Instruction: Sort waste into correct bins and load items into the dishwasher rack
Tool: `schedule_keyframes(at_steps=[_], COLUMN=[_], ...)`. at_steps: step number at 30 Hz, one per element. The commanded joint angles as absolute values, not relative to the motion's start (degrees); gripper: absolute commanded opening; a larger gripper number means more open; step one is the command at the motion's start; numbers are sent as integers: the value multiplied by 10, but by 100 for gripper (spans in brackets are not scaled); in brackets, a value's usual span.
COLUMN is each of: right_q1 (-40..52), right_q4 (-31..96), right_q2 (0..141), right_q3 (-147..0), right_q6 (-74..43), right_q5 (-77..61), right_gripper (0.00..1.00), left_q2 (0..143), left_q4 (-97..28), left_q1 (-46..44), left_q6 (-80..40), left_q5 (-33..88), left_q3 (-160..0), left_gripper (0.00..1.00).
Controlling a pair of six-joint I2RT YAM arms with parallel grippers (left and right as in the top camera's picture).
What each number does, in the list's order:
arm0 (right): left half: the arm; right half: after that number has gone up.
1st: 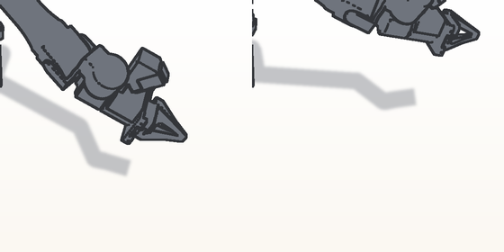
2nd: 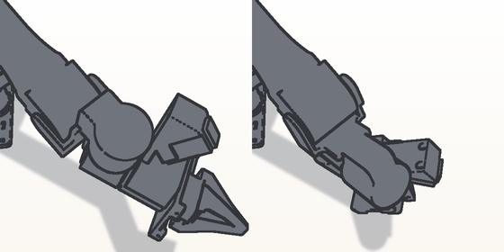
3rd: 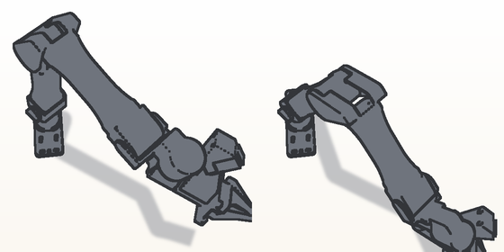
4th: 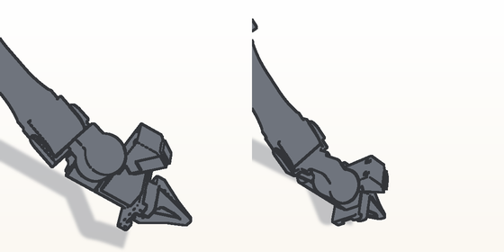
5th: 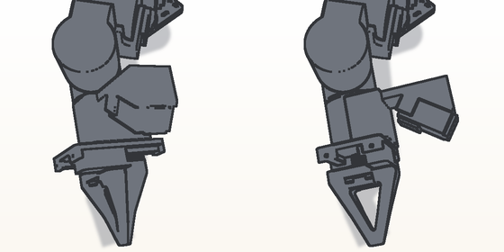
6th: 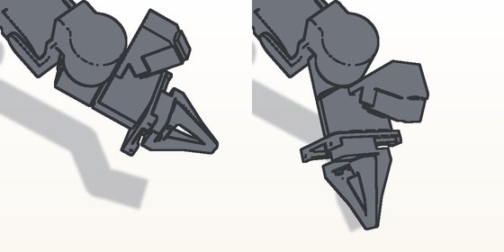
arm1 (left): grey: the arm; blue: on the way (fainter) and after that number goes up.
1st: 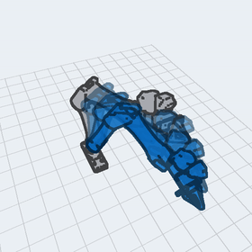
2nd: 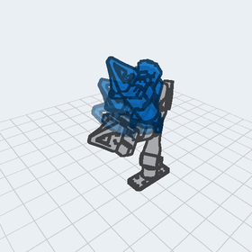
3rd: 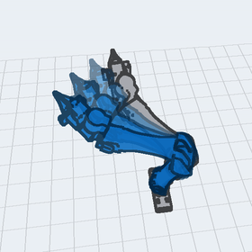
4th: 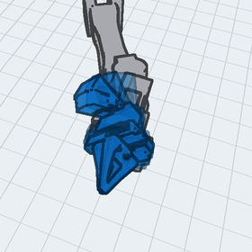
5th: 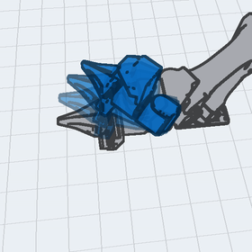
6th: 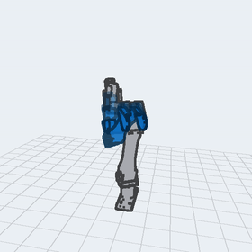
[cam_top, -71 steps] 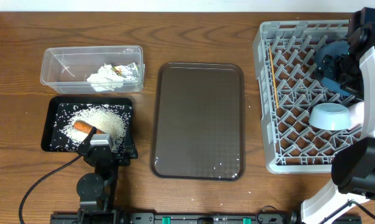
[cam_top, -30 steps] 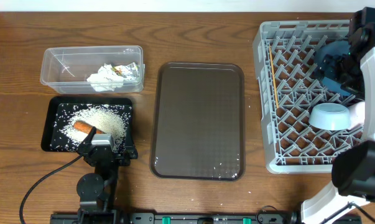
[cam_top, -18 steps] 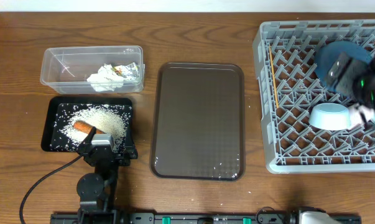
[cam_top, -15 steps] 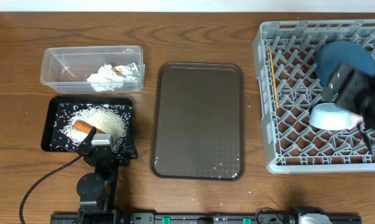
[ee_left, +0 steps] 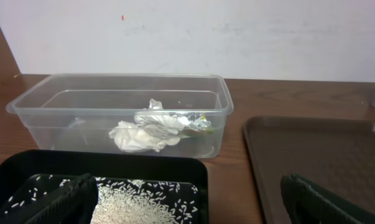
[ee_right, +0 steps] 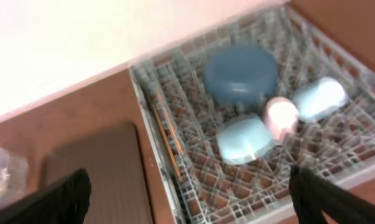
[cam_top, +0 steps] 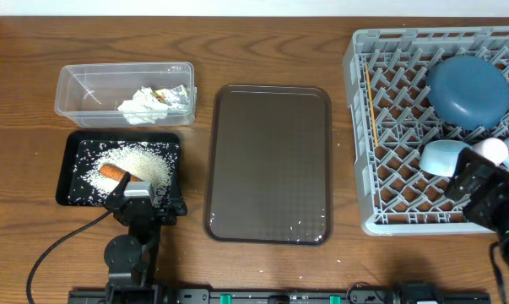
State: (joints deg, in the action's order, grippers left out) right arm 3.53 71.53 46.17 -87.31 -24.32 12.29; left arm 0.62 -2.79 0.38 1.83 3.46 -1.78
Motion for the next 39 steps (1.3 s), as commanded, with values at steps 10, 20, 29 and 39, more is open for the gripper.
schedule_keyframes(at_steps=[10,20,29,39], right_q1=[39,39,39,30], right_q4=[241,28,-48,29], right_q2=[165,43,6,3], right_q3=[-331,-95,-3,-3], right_q6=[-246,-268,-268,-220], right_q5=[-60,-62,-47,0], right_gripper=[99,99,99,99], left_q2=[2,2,2,2], left_q4=[-38,-38,-38,-38], left_q1=[7,7,7,7], left_q6=[28,28,28,28], left_q5=[32,32,32,32], left_q3=[-2,-2,-2,-2], left_gripper=[96,96,96,96])
